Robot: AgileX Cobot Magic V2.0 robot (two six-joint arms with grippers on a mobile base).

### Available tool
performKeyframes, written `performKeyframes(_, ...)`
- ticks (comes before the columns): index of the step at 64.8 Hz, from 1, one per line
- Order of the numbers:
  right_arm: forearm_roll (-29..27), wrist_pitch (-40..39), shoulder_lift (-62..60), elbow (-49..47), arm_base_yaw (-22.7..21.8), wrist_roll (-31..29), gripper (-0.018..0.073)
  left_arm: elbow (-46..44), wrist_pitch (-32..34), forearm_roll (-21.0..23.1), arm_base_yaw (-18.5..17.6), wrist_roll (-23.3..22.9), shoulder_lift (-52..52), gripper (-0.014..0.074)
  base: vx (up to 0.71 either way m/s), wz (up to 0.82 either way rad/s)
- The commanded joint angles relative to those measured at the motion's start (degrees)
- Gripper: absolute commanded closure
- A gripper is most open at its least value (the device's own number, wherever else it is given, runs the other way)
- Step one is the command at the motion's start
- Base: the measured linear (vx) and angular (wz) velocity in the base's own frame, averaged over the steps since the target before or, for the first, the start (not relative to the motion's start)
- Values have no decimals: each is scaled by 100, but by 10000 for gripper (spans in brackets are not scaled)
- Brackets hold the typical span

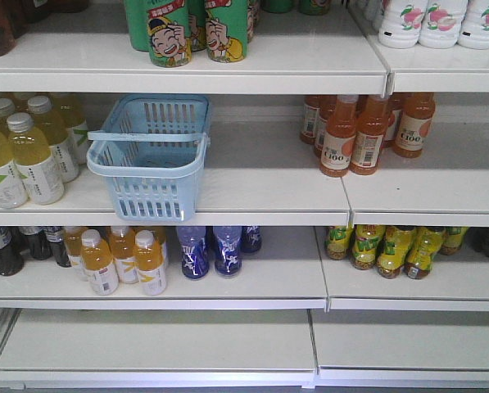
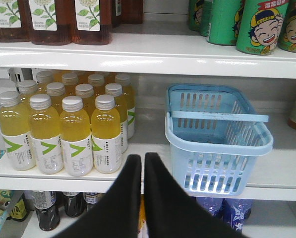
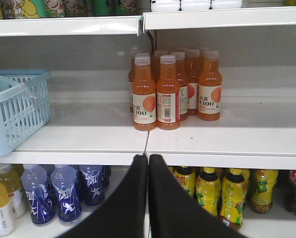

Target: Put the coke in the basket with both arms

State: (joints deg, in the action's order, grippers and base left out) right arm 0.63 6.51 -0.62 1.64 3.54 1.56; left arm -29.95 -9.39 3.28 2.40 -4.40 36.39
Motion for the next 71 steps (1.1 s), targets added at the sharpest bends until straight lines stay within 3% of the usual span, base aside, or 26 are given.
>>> performKeyframes(1,30,-414,-74,41,3,-18,569,-192,356,1,1,-57,27,564,0,0)
performKeyframes(10,30,-414,-74,41,3,-18,569,-203,348,1,1,22,27,454,0,0)
performKeyframes(28,30,-414,-74,41,3,-18,569,-211,189,1,1,24,27,69,0,0)
performKeyframes(34,30,-414,-74,41,3,-18,569,-211,199,1,1,24,27,15,0,0)
performKeyframes(41,30,-414,-74,41,3,-18,569,-211,270,129,1,-202,27,9,0,0)
performKeyframes(48,30,-414,-74,41,3,-18,569,-211,289,897,1,-950,27,9,0,0)
performKeyframes(56,30,-414,-74,41,3,-18,569,-211,380,2319,1,-1727,74,9,0,0)
performKeyframes(71,30,-414,-74,41,3,-18,569,-211,494,5109,-4,-1807,739,9,0,0)
